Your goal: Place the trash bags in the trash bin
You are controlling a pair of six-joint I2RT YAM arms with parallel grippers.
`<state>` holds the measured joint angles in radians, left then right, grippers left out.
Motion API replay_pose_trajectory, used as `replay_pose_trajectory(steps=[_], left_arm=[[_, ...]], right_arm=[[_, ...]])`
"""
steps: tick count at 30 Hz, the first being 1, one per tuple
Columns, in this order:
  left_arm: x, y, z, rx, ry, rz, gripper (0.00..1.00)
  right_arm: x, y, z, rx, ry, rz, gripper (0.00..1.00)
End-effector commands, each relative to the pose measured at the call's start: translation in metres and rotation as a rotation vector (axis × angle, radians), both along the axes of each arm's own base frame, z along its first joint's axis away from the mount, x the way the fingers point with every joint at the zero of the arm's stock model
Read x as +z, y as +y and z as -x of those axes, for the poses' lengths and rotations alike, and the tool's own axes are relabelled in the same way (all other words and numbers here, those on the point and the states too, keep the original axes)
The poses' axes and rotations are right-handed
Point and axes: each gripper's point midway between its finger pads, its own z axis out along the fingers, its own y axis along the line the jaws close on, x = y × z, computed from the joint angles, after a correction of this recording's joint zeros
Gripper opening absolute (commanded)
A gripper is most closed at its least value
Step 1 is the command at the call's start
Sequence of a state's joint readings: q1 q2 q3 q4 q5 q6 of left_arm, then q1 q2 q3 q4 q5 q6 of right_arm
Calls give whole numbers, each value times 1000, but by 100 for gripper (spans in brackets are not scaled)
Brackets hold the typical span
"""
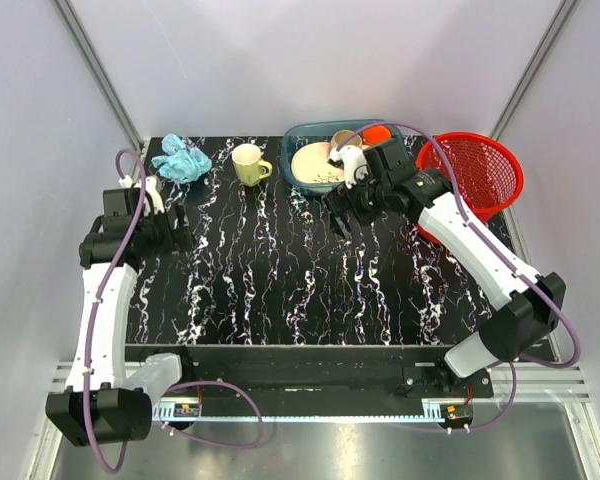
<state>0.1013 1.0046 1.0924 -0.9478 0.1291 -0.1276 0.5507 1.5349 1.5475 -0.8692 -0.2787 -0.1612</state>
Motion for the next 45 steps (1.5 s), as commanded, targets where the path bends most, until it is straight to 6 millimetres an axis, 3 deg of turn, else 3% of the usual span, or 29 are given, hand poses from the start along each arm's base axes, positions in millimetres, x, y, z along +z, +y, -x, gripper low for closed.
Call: replay_pose_trajectory(steps=[1, 2, 5, 6, 11, 12, 13, 14, 15, 16, 17, 18, 19, 20, 21, 23, 25, 26, 27, 28, 29, 31, 33, 34, 37, 41, 42, 43, 45], left_arm=[[63, 21, -47, 41, -207, -103, 99], [87, 27, -58, 61, -267, -123, 99], [111, 45, -91, 98, -339, -208, 99], [118, 50, -111, 110, -375, -226, 98], [123, 78, -174, 195, -400, -315, 99], [103, 81, -194, 189, -354, -324, 99], [114, 84, -208, 201, -387, -325, 99], [109, 86, -219, 208, -382, -312, 99], [89, 90, -239, 216, -355, -303, 99], [93, 92, -251, 230, -375, -293, 99], [86, 95, -261, 244, -370, -276, 99], [62, 96, -278, 235, -333, -268, 98], [66, 94, -291, 219, -354, -249, 98], [58, 95, -300, 224, -348, -238, 97], [34, 100, -314, 231, -318, -231, 97], [31, 106, -332, 234, -343, -214, 96], [4, 110, -353, 223, -335, -184, 96], [8, 114, -361, 215, -358, -165, 95], [-15, 112, -370, 188, -331, -140, 94], [-23, 103, -376, 134, -329, -93, 91], [-47, 105, -381, 133, -293, -69, 91], [-54, 103, -387, 123, -288, -24, 89], [-68, 97, -389, 96, -275, 9, 87], [-72, 95, -389, 85, -269, 16, 86], [-74, 87, -387, 38, -266, 47, 72], [-58, 89, -381, 28, -284, 63, 34], [-50, 84, -379, -1, -295, 82, 12], [-46, 84, -375, -16, -298, 85, 1], [-4, 85, -362, -40, -358, 100, 0]], right_arm=[[74, -10, -40, -106, -314, -46, 100], [81, -12, -42, -129, -331, -51, 100], [104, -16, -48, -181, -384, -82, 100], [105, -15, -48, -187, -385, -89, 100], [106, -22, -40, -209, -394, -107, 100], [104, -18, -35, -168, -390, -116, 100], [107, -16, -31, -141, -396, -126, 100], [110, -16, -27, -121, -403, -133, 100], [110, -14, -25, -108, -397, -139, 100], [106, -14, -22, -100, -378, -128, 100], [100, -14, -24, -93, -364, -106, 100], [97, -15, -25, -93, -358, -91, 100], [92, -16, -25, -95, -347, -77, 100], [85, -17, -26, -87, -341, -60, 100], [78, -17, -25, -84, -326, -50, 100], [71, -16, -25, -77, -308, -41, 100], [62, -13, -26, -78, -282, -39, 100], [59, -13, -27, -84, -270, -37, 100], [56, -13, -28, -92, -260, -33, 100], [49, -12, -29, -97, -237, -24, 100], [49, -12, -30, -105, -233, -22, 100], [40, -11, -32, -121, -191, -6, 100], [52, -8, -37, -127, -190, -23, 100], [46, -6, -36, -124, -157, -13, 100], [57, -2, -40, -112, -142, -42, 100], [71, -1, -39, -116, -106, -125, 98], [72, -3, -37, -124, -86, -140, 97], [73, -7, -38, -139, -69, -156, 97], [78, -11, -38, -154, -63, -165, 98]])
